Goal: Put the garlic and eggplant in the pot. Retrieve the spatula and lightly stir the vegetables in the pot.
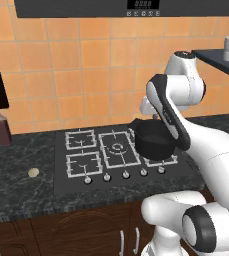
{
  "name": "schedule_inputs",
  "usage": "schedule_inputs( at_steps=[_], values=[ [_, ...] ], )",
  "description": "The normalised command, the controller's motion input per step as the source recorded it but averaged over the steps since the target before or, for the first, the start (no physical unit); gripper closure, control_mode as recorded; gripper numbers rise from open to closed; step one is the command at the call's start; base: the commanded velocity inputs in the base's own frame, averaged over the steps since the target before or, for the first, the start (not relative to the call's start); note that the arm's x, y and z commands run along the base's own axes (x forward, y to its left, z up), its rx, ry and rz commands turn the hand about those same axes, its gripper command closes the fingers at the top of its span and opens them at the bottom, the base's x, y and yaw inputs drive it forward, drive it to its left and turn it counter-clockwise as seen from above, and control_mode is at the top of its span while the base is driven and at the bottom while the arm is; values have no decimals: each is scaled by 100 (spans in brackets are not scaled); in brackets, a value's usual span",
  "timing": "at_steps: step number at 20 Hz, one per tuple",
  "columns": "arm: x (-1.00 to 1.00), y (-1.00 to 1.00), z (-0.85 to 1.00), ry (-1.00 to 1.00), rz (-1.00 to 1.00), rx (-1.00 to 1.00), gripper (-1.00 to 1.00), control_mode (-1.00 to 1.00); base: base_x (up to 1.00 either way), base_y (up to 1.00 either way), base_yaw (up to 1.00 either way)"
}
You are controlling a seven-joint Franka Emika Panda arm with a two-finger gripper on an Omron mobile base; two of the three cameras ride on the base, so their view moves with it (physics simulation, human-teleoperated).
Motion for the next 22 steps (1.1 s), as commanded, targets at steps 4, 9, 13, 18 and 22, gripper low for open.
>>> schedule_inputs(
  at_steps=[4,9,13,18,22],
  values=[
    [-9,-65,-12,0,0,-2,-100,-100,0,0,0],
    [-11,-100,-35,12,0,-9,-100,-100,0,0,0],
    [0,-100,-59,6,13,0,-100,-100,0,0,0],
    [-8,-100,-36,-10,41,0,-100,-100,0,0,0],
    [-3,-19,0,-1,8,3,-100,-100,0,0,0]
  ],
)
